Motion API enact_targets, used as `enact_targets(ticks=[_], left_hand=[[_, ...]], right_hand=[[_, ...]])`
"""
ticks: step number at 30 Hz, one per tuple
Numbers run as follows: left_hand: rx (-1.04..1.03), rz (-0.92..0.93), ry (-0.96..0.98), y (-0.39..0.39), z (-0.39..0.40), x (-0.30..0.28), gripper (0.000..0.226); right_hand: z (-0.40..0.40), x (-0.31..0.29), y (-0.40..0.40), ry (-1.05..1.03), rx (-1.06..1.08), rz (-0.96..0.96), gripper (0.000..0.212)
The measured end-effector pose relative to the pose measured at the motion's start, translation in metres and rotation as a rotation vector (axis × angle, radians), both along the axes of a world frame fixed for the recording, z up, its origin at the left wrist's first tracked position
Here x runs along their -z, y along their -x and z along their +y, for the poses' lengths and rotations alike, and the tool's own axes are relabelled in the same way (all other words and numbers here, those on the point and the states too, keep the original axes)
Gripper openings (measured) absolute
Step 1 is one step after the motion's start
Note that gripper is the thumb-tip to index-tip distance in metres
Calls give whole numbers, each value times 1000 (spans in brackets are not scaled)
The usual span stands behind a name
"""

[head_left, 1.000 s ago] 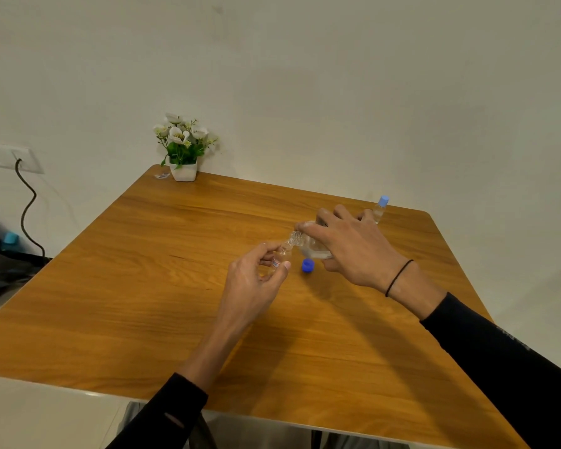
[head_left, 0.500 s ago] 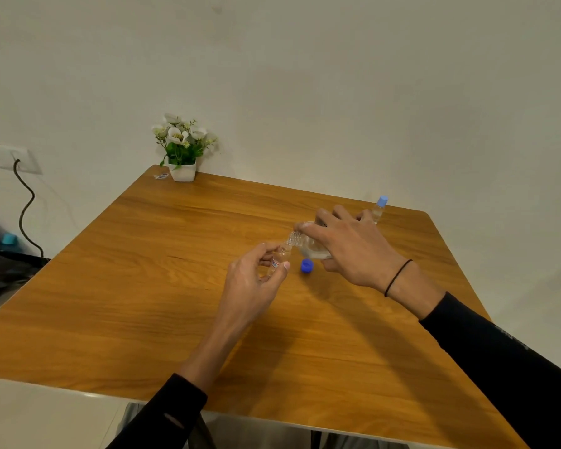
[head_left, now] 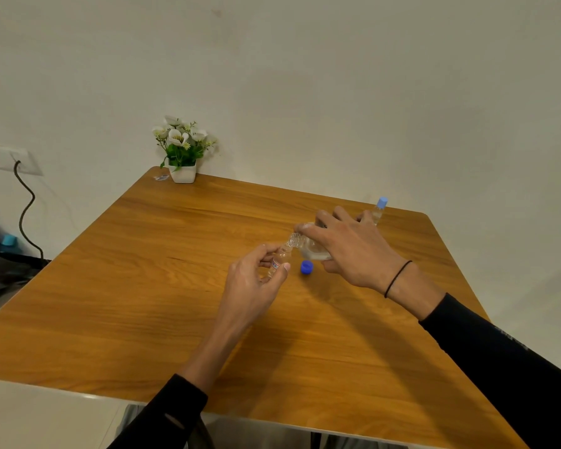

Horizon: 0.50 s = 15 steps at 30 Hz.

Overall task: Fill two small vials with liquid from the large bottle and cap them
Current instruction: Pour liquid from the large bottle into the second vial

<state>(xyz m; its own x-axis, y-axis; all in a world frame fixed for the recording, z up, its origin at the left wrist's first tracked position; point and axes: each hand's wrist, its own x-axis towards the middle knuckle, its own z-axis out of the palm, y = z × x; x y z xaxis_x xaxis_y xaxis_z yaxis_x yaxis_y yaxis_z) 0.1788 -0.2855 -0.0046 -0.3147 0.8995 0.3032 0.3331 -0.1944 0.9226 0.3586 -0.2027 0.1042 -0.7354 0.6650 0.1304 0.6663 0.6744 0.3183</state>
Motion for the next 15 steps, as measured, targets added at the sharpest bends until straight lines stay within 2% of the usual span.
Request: enact_targets(ticks=[15], left_hand=[[5,7,11,-1,1,-1,35]], right_hand=[[0,1,0,5,1,0,78]])
